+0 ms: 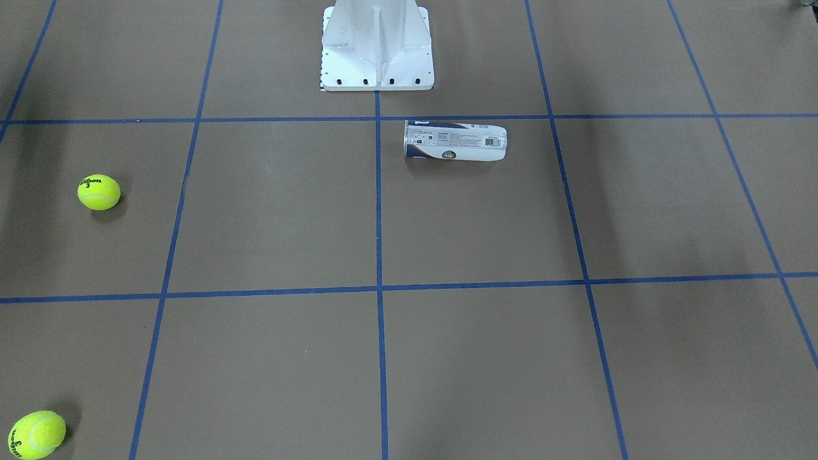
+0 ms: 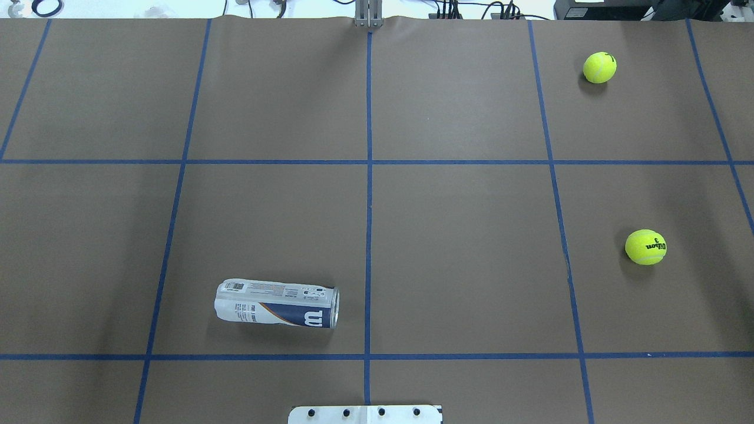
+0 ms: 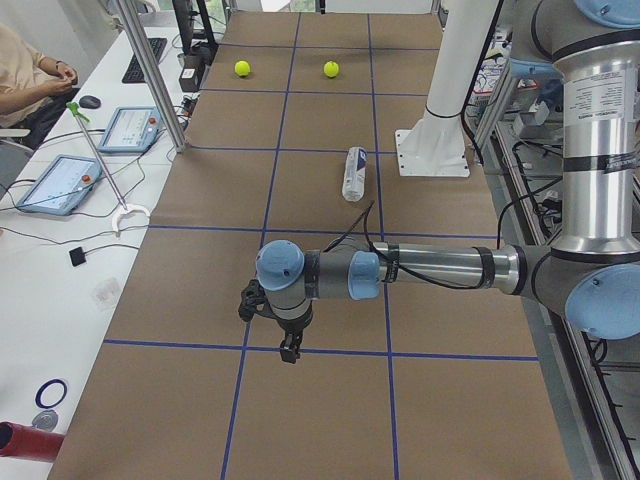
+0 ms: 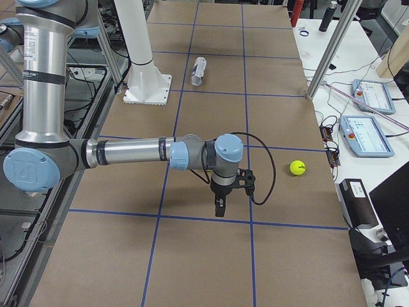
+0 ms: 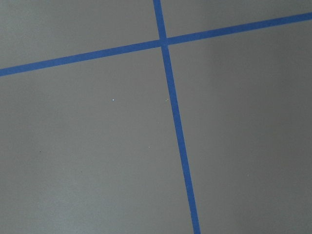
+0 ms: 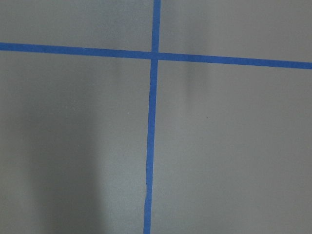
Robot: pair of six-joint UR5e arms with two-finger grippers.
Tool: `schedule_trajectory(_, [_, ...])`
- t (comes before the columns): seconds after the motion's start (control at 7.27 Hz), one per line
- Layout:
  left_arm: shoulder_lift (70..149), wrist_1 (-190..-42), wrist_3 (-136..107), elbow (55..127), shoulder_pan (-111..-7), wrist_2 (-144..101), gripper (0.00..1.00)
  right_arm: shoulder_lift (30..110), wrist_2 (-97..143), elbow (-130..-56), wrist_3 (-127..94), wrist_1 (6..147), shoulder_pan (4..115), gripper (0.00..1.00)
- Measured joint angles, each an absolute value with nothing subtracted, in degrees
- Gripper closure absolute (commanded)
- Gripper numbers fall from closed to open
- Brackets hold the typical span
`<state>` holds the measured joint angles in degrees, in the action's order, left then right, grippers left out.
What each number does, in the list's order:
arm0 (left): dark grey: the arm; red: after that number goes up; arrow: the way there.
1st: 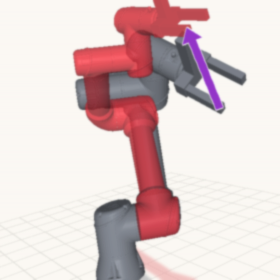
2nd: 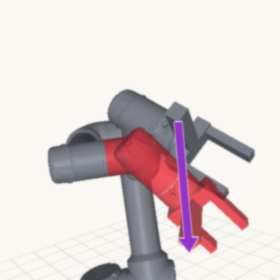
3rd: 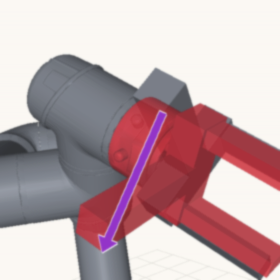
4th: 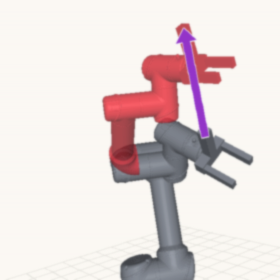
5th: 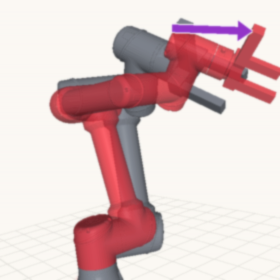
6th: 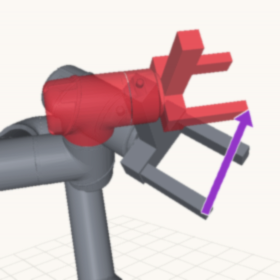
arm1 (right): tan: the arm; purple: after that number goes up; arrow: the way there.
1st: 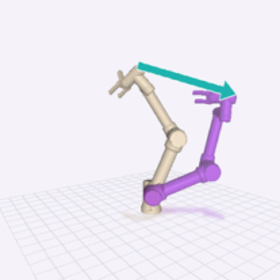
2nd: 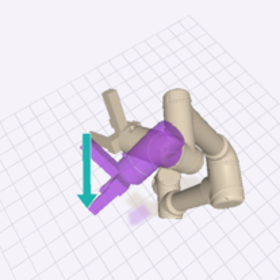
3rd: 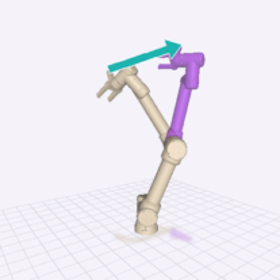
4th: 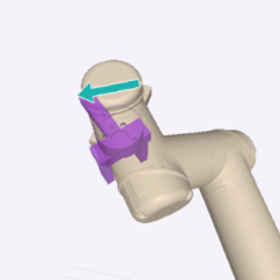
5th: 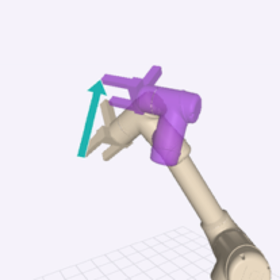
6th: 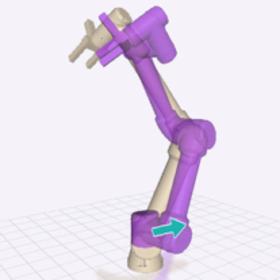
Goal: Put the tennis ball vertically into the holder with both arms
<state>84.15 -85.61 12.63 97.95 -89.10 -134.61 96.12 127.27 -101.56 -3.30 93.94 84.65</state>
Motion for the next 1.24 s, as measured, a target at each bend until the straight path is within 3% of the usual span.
schedule_trajectory(1.24, [88.0,-86.1,12.4,99.8,-88.7,-134.9,0.0,93.7,127.8,-102.4,-4.1,87.4,83.9,0.01])
